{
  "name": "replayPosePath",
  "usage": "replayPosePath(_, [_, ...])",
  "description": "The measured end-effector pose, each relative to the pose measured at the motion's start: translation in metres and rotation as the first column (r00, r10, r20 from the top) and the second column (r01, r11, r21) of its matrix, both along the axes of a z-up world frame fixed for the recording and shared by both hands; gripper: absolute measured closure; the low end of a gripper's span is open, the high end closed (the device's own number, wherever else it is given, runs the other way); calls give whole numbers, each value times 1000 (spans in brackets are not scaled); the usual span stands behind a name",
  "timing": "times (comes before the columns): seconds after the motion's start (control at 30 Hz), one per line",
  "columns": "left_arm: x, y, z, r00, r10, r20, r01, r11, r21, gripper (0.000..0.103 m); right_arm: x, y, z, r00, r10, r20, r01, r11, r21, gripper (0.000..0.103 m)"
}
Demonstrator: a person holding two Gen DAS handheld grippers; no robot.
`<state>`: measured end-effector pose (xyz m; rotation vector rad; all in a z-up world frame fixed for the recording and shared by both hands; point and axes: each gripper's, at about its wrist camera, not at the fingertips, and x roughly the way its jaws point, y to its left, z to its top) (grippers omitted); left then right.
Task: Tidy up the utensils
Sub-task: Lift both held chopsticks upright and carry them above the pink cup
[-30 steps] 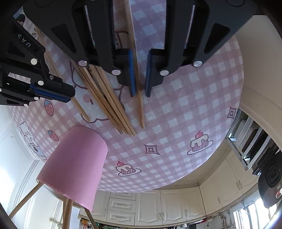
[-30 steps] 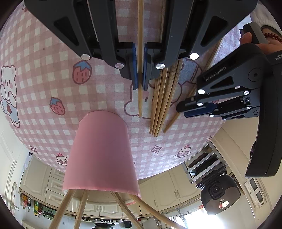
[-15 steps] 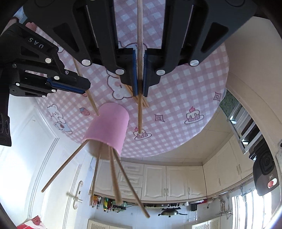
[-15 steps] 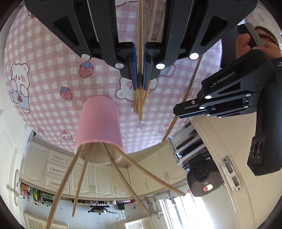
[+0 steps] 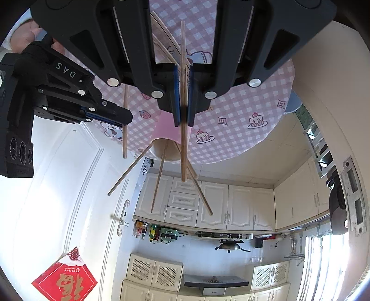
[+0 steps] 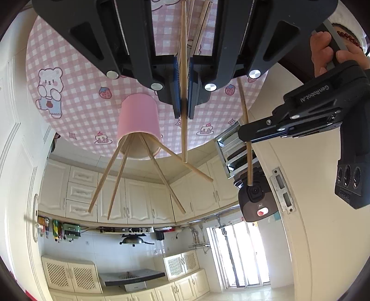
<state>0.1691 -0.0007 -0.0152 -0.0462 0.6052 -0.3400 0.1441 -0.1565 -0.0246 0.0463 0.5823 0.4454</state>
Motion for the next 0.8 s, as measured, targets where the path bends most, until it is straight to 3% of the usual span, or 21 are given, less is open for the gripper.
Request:
replayPosePath(0.23, [-9,-4,13,999,3,44,-2,1000,-29,97,-14,-4,23,990,-28,139,27,1000,10,98])
replayPosePath(0.5, [-14,-11,22,997,-6,76,11,998,-57,97,-12,-4,14,985,-41,166,43,999,-7,98])
replayPosePath(0.8, [-6,-24,41,992,-11,126,22,996,-89,97,-8,-16,36,955,-107,279,100,994,38,99])
